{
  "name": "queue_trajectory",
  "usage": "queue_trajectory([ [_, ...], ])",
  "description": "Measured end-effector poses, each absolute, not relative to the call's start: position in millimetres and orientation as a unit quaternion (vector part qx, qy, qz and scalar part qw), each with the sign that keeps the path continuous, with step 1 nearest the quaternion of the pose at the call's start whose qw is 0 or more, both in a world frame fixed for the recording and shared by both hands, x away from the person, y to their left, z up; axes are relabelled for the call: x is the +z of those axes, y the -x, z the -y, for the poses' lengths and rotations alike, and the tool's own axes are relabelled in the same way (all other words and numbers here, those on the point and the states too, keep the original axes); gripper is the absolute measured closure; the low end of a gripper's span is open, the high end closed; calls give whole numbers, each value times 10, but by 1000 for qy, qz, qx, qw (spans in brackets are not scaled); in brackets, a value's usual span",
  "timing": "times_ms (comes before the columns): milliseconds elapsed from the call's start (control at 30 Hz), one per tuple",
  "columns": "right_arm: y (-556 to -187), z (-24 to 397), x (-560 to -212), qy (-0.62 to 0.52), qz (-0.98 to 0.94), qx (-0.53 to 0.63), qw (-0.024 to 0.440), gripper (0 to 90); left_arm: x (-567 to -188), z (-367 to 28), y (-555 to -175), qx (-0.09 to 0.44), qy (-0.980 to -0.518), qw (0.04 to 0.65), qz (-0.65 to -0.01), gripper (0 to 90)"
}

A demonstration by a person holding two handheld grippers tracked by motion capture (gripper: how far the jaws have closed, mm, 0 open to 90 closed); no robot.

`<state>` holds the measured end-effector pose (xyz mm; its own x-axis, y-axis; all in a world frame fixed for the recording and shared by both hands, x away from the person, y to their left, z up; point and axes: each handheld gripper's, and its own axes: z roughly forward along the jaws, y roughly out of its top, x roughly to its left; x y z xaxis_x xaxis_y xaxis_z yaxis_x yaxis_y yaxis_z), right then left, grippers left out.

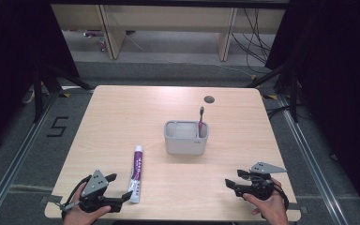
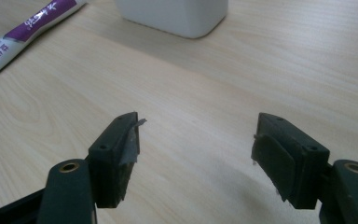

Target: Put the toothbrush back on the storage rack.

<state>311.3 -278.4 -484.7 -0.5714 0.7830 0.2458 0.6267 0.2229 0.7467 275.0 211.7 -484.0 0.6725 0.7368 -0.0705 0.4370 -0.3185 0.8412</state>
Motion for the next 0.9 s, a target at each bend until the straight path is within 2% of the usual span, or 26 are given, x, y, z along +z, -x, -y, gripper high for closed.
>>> queue_trajectory([
  [133,-3081,2836,-4873,-442,-783,426,102,317,-4826,-2134,-2781,167,-794,450,-374,153],
  [167,-3036,2823,-4864,-461,-774,425,84,317,-4826,-2142,-2793,168,-794,449,-374,153],
  [233,-3040,2862,-4886,-441,-785,424,102,317,-4828,-2150,-2802,167,-793,448,-377,153],
  [433,-2935,2897,-4895,-442,-786,418,106,317,-4837,-2174,-2811,167,-792,447,-380,153],
  [467,-2898,2884,-4891,-455,-782,416,90,317,-4838,-2178,-2812,168,-791,448,-381,153],
  [500,-2903,2888,-4904,-444,-784,422,100,317,-4837,-2185,-2812,169,-793,445,-380,153],
  [533,-2871,2876,-4893,-457,-781,418,86,315,-4838,-2188,-2814,169,-792,446,-381,153],
  [567,-2879,2893,-4907,-439,-787,421,104,309,-4839,-2193,-2816,169,-792,446,-381,153],
  [900,-2759,2827,-4941,-443,-786,424,73,287,-4858,-2241,-2852,163,-796,443,-379,153],
])
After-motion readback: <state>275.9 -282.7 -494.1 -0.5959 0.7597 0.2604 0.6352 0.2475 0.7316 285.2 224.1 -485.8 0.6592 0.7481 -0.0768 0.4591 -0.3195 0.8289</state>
